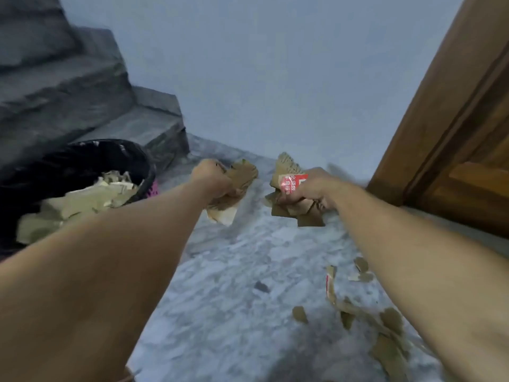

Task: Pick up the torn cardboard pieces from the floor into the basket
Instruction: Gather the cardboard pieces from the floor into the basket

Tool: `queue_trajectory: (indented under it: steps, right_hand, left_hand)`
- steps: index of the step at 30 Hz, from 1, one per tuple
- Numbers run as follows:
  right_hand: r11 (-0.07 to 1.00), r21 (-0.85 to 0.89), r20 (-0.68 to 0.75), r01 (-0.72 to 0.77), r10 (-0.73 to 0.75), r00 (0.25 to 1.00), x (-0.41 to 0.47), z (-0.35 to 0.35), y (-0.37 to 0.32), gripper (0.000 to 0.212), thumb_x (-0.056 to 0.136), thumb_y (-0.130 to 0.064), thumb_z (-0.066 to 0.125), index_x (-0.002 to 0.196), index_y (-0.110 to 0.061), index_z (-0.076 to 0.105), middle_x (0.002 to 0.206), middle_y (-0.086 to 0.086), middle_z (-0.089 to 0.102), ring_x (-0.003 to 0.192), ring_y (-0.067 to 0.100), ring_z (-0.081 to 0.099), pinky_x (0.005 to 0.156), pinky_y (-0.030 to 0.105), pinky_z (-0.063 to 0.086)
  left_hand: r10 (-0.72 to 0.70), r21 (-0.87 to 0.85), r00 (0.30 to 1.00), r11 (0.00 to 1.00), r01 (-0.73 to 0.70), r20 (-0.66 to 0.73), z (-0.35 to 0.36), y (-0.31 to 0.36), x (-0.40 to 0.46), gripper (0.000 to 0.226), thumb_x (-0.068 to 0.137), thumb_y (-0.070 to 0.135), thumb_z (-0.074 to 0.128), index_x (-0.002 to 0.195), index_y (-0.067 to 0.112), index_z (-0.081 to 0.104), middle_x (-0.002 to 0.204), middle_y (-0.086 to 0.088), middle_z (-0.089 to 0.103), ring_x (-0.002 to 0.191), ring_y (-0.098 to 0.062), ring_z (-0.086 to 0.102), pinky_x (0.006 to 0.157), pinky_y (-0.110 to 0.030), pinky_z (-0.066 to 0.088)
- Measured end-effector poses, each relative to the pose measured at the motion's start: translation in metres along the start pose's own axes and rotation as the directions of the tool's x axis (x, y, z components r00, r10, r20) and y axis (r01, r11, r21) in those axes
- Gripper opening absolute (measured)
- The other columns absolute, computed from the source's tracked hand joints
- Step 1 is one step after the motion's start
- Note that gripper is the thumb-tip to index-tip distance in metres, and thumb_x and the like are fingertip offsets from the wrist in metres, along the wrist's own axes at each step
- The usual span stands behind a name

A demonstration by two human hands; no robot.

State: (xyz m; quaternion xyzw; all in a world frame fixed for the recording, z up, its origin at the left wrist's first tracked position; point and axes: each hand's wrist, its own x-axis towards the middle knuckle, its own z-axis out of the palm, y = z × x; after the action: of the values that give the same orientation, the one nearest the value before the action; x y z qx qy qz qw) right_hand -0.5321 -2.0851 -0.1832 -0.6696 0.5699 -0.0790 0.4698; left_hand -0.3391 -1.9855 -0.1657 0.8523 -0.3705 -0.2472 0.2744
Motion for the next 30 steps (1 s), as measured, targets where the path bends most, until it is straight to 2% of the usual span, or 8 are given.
queue_trajectory:
  steps: [6, 12, 17, 20, 23, 25, 27, 30]
  right_hand:
    - [0.978, 0.025, 0.082, 0.206, -0.207, 0.975, -0.009, 0.069, -0.124, 0.087, 0.036, -0.034, 0.098, 0.112, -0.007, 0.064, 0.107, 0.010, 0.069, 0.100, 0.026, 0.066, 0.082, 0.035, 0.054]
    - [0.953, 0.041, 0.173, 0.299, -0.301, 0.938, -0.023, 0.161, -0.218, 0.063, 0.072, -0.010, 0.085, 0.123, -0.006, 0.049, 0.112, 0.010, 0.059, 0.106, 0.025, 0.056, 0.083, 0.036, 0.050]
    - [0.946, 0.080, 0.162, 0.313, -0.322, 0.933, -0.019, 0.228, -0.255, 0.053, 0.080, -0.003, 0.075, 0.126, 0.000, 0.050, 0.112, 0.015, 0.062, 0.104, 0.029, 0.063, 0.092, 0.042, 0.055]
    - [0.951, 0.056, 0.149, 0.305, -0.310, 0.939, -0.014, 0.258, -0.256, 0.069, 0.074, -0.017, 0.081, 0.130, -0.001, 0.045, 0.122, 0.013, 0.058, 0.112, 0.030, 0.060, 0.090, 0.036, 0.053]
    - [0.963, -0.023, 0.145, 0.269, -0.263, 0.954, -0.012, 0.271, -0.243, 0.094, 0.066, -0.030, 0.083, 0.140, -0.003, 0.032, 0.129, 0.013, 0.054, 0.110, 0.032, 0.059, 0.085, 0.039, 0.052]
    - [0.959, -0.042, 0.090, 0.280, -0.275, 0.957, -0.004, 0.271, -0.235, 0.060, 0.076, -0.021, 0.078, 0.122, 0.000, 0.045, 0.111, 0.015, 0.058, 0.091, 0.027, 0.061, 0.067, 0.034, 0.051]
    - [0.960, -0.014, 0.074, 0.281, -0.279, 0.957, -0.001, 0.265, -0.229, 0.028, 0.082, -0.012, 0.073, 0.102, -0.001, 0.056, 0.097, 0.013, 0.060, 0.076, 0.022, 0.058, 0.057, 0.031, 0.049]
    - [0.963, 0.111, 0.052, 0.247, -0.254, 0.966, 0.003, 0.250, -0.219, 0.028, 0.087, -0.006, 0.068, 0.113, 0.000, 0.060, 0.106, 0.012, 0.064, 0.087, 0.021, 0.064, 0.078, 0.035, 0.060]
  left_hand:
    - [-0.023, -0.008, 0.982, 1.000, 0.022, -0.189, -0.119, -0.046, -0.002, 0.036, 0.066, 0.024, 0.088, 0.090, 0.011, 0.064, 0.092, -0.008, 0.065, 0.090, -0.025, 0.063, 0.084, -0.036, 0.056]
    - [-0.129, -0.050, 0.930, 0.992, 0.118, -0.345, -0.205, -0.120, 0.001, 0.021, 0.081, 0.020, 0.075, 0.096, 0.010, 0.063, 0.091, -0.008, 0.063, 0.087, -0.025, 0.062, 0.079, -0.035, 0.056]
    - [-0.190, -0.039, 0.896, 0.981, 0.191, -0.402, -0.238, -0.168, 0.011, 0.025, 0.091, 0.021, 0.059, 0.071, 0.010, 0.049, 0.078, -0.005, 0.055, 0.063, -0.016, 0.050, 0.059, -0.028, 0.048]
    - [-0.242, -0.164, 0.926, 0.966, 0.200, -0.291, -0.237, -0.192, 0.016, 0.020, 0.091, 0.021, 0.058, 0.097, 0.002, 0.057, 0.091, -0.011, 0.058, 0.086, -0.026, 0.058, 0.064, -0.030, 0.046]
    - [-0.285, -0.213, 0.945, 0.945, 0.249, -0.159, -0.228, -0.209, 0.017, 0.046, 0.091, 0.036, 0.059, 0.120, 0.002, 0.050, 0.120, -0.018, 0.057, 0.111, -0.035, 0.055, 0.084, -0.039, 0.051]
    - [-0.271, -0.207, 0.956, 0.947, 0.245, -0.108, -0.222, -0.217, 0.018, 0.060, 0.094, 0.044, 0.054, 0.134, 0.000, 0.043, 0.141, -0.020, 0.045, 0.126, -0.038, 0.046, 0.101, -0.042, 0.043]
    - [-0.256, -0.224, 0.963, 0.946, 0.232, -0.084, -0.218, -0.219, 0.018, 0.064, 0.095, 0.044, 0.051, 0.139, -0.002, 0.040, 0.146, -0.019, 0.040, 0.131, -0.037, 0.042, 0.097, -0.039, 0.039]
    - [-0.222, -0.196, 0.970, 0.960, 0.199, -0.102, -0.208, -0.213, 0.015, 0.058, 0.096, 0.043, 0.052, 0.127, -0.005, 0.051, 0.129, -0.017, 0.053, 0.110, -0.032, 0.052, 0.085, -0.035, 0.039]
